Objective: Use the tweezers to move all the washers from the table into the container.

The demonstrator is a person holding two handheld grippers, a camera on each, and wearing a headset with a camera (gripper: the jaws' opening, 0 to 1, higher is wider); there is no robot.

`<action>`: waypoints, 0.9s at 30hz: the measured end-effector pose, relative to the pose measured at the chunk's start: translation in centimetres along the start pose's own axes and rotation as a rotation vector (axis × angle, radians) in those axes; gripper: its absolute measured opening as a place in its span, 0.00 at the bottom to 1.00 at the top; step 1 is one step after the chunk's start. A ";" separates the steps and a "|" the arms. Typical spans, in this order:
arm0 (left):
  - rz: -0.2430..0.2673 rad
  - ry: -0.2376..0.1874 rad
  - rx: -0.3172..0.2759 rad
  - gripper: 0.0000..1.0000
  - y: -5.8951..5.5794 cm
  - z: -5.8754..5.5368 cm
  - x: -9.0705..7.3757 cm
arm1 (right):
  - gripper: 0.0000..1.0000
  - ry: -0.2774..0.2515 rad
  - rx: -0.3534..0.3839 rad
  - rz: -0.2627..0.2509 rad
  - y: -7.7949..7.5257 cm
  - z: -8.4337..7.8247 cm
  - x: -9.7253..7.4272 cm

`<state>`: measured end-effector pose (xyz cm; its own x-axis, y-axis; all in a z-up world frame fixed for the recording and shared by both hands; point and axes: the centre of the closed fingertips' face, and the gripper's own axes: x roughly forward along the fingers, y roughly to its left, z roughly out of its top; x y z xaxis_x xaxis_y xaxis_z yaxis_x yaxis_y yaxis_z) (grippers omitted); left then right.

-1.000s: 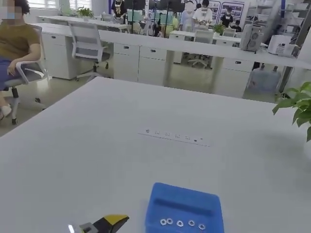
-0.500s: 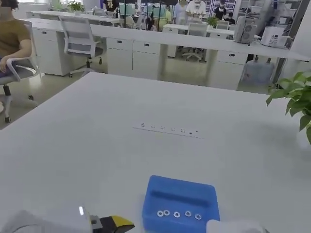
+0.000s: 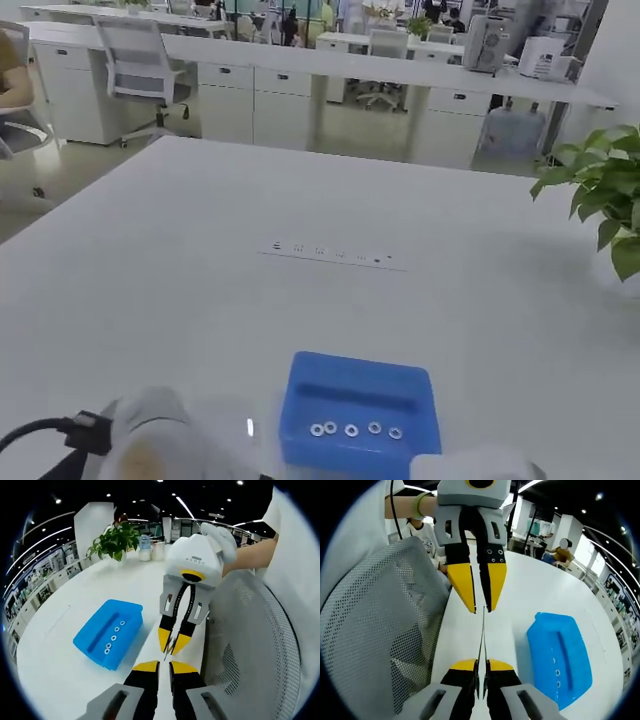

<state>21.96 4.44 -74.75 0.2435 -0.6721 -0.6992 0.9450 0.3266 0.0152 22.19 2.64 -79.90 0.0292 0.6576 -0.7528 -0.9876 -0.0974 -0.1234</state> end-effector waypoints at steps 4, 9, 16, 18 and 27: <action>-0.025 0.018 0.033 0.00 -0.3 -0.1 0.4 | 0.03 0.000 -0.003 0.001 0.0 0.0 0.1; -0.029 0.063 0.107 0.00 -0.2 -0.6 1.0 | 0.03 0.013 -0.005 0.009 0.2 -0.3 0.4; -0.054 0.041 0.081 0.01 -0.3 -0.1 0.9 | 0.03 0.018 -0.001 0.009 0.2 -0.5 0.3; -0.058 0.048 0.095 0.01 -0.4 -0.1 1.1 | 0.03 0.023 -0.004 0.006 0.1 -0.6 0.4; -0.086 0.071 0.115 0.00 -0.5 0.0 1.3 | 0.03 0.035 -0.005 0.007 0.2 -0.8 0.5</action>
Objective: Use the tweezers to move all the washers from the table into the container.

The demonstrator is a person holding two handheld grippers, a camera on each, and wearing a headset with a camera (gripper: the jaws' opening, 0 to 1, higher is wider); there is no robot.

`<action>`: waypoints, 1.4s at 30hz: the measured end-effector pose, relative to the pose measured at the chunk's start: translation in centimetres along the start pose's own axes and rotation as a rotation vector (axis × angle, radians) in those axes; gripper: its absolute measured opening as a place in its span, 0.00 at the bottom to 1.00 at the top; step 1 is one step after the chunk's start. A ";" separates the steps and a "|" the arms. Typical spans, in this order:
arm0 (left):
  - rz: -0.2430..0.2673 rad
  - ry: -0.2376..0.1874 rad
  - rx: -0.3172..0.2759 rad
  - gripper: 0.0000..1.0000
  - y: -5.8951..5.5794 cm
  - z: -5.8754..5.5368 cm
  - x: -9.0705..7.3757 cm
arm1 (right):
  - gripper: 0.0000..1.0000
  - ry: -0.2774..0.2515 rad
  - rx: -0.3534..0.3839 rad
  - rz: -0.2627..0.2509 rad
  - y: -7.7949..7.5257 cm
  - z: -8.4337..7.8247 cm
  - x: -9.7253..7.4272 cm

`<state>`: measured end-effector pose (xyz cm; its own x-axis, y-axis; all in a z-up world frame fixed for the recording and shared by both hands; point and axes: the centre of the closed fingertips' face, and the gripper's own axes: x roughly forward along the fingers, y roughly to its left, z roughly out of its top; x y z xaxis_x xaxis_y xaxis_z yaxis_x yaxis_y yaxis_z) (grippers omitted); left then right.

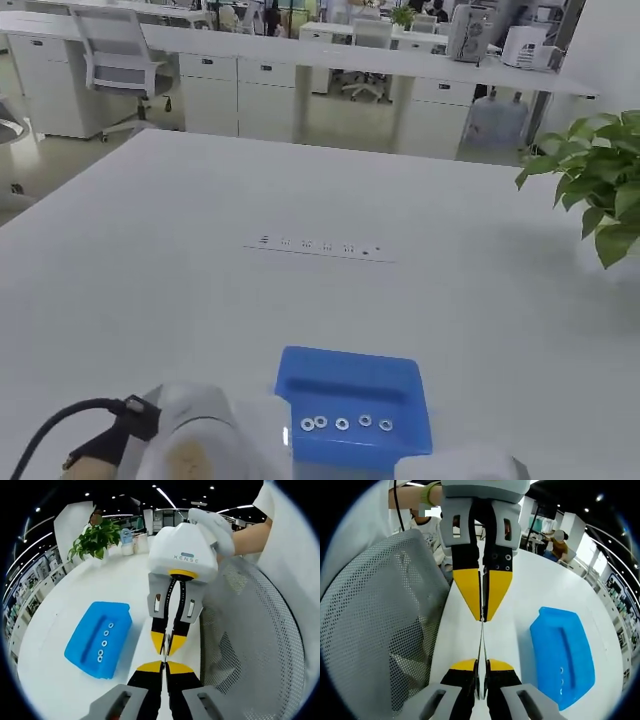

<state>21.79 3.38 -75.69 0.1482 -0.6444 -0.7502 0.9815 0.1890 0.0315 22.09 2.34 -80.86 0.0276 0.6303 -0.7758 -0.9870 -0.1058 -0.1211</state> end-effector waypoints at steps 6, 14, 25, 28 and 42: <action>-0.006 0.068 0.022 0.00 0.3 -1.2 0.7 | 0.04 -0.002 0.047 -0.007 -0.1 -0.2 0.4; -0.044 0.149 0.016 0.00 0.2 -3.0 1.7 | 0.20 -0.063 0.251 -0.074 -0.5 -1.0 -1.5; -0.102 0.319 0.011 0.00 0.3 -5.7 3.0 | 0.34 -0.302 0.590 -0.374 -1.5 -2.2 -10.4; -0.111 0.364 0.017 0.00 0.4 -6.1 3.5 | 0.39 -0.362 0.663 -0.419 -1.9 -2.1 -11.9; -0.107 0.478 -0.007 0.00 0.2 -7.0 3.5 | 0.47 -0.401 0.693 -0.532 -2.6 -2.5 -15.0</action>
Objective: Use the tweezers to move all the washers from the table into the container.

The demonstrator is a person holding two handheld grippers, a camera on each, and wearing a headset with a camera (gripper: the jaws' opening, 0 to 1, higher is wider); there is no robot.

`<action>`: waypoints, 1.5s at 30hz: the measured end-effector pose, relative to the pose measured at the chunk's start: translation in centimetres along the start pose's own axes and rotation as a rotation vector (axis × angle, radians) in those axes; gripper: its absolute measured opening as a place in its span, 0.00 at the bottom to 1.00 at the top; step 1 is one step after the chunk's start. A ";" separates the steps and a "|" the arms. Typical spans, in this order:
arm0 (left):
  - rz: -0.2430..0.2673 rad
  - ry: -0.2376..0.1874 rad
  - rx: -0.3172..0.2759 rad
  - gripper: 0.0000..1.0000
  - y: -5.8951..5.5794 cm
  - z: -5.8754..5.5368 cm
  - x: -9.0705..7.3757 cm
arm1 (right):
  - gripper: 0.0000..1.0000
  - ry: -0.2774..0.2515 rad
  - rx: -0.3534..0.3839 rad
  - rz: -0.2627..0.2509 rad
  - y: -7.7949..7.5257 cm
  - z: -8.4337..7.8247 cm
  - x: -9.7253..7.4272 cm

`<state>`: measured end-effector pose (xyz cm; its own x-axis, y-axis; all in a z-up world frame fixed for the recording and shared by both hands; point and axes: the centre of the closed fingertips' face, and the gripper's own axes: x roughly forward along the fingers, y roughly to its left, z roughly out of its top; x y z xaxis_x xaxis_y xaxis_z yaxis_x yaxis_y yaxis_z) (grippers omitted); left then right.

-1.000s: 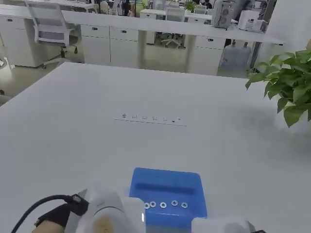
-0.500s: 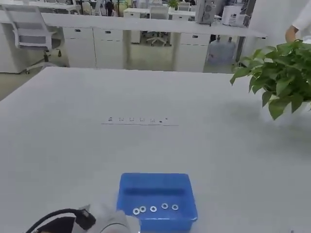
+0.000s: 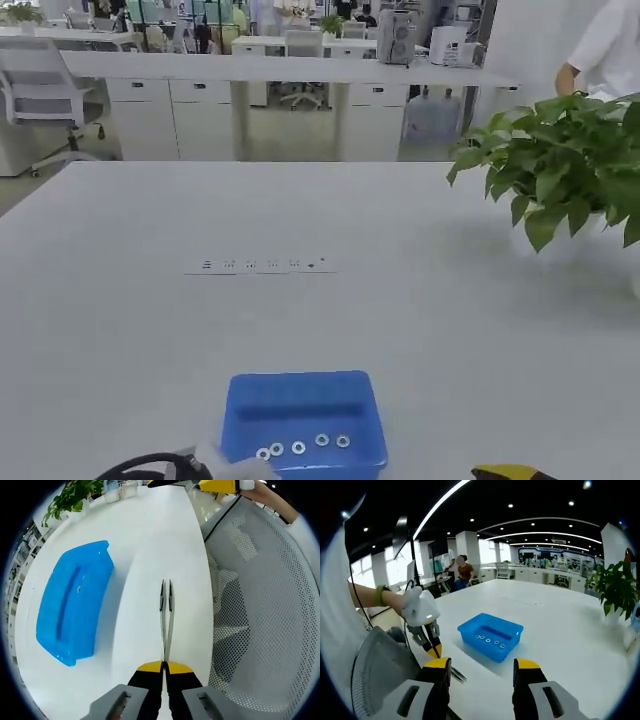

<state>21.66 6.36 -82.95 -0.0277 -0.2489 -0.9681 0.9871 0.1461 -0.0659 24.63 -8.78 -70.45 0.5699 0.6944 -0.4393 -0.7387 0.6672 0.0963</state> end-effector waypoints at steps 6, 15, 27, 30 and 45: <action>0.038 -0.021 -0.108 0.00 0.0 0.0 -0.1 | 0.51 -0.006 -0.003 0.017 0.4 0.1 0.1; 0.189 -0.318 -0.462 0.25 -0.6 -0.5 -3.6 | 0.54 0.022 -0.037 0.053 0.8 -0.4 -0.1; 0.537 -0.886 -0.852 0.68 -0.6 -1.8 -14.3 | 0.65 -0.037 0.004 -0.035 -1.9 0.5 -1.6; 0.632 -0.936 -0.856 0.80 -0.3 -2.4 -16.0 | 0.68 -0.062 0.000 -0.045 -1.9 1.1 -2.1; 0.774 -1.074 -0.876 0.99 1.2 -1.4 -19.0 | 0.70 -0.138 0.025 -0.150 -3.7 2.8 -2.1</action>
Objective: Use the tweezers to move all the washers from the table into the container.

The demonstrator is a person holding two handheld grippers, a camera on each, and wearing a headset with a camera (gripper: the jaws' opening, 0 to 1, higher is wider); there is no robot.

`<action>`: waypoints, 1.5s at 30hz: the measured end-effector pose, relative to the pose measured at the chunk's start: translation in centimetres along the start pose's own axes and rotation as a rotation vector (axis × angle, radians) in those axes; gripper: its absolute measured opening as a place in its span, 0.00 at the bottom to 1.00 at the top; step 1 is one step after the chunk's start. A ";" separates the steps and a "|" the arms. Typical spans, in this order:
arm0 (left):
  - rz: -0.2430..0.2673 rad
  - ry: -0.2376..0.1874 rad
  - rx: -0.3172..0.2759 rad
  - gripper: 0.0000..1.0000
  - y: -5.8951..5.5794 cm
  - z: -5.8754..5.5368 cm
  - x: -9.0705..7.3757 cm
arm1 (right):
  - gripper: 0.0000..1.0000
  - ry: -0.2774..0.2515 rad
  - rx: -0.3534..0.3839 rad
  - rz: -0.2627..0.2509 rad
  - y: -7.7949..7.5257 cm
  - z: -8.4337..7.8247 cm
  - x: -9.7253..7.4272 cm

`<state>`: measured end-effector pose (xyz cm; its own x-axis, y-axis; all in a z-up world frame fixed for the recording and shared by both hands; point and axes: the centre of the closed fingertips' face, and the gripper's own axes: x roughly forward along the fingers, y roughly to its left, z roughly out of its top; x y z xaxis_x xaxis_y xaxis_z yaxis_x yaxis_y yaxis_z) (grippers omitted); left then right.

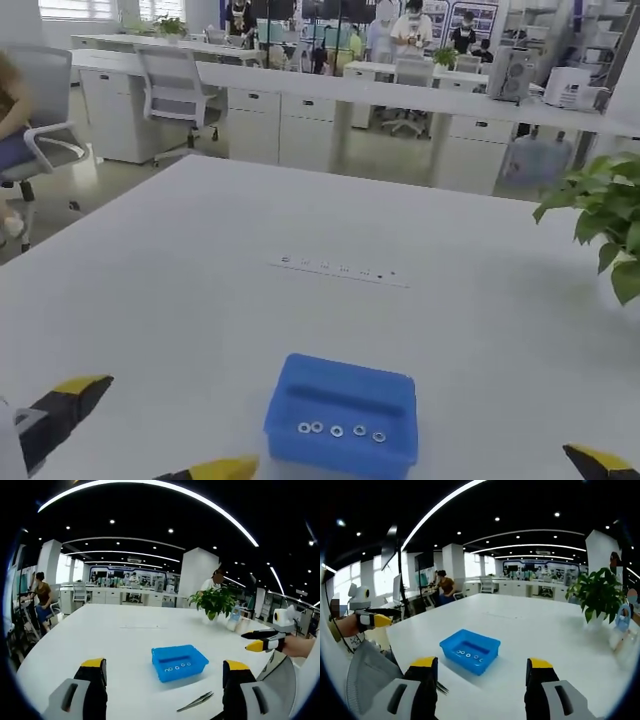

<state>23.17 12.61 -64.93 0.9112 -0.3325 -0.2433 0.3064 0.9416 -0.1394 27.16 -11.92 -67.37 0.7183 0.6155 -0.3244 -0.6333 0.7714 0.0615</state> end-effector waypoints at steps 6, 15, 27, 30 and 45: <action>0.000 0.007 0.020 0.99 0.5 0.0 0.4 | 0.69 0.010 0.006 0.010 0.5 -0.5 0.7; -0.032 0.041 0.046 0.99 0.8 -0.3 1.4 | 0.68 0.002 0.038 -0.011 0.3 -0.5 1.1; -0.062 0.061 0.056 0.97 0.0 -0.8 2.0 | 0.68 0.019 0.034 -0.013 0.1 -0.8 0.7; -0.064 0.068 0.054 0.97 0.0 -1.0 1.9 | 0.68 0.023 0.033 -0.015 0.0 -0.8 0.7; -0.058 0.088 0.063 0.96 0.3 -1.3 1.4 | 0.67 0.028 0.036 0.003 0.6 -1.0 1.1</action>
<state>24.16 12.33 -66.58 0.8646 -0.3870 -0.3205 0.3770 0.9213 -0.0953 27.29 -10.95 -68.63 0.7078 0.6132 -0.3507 -0.6242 0.7754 0.0959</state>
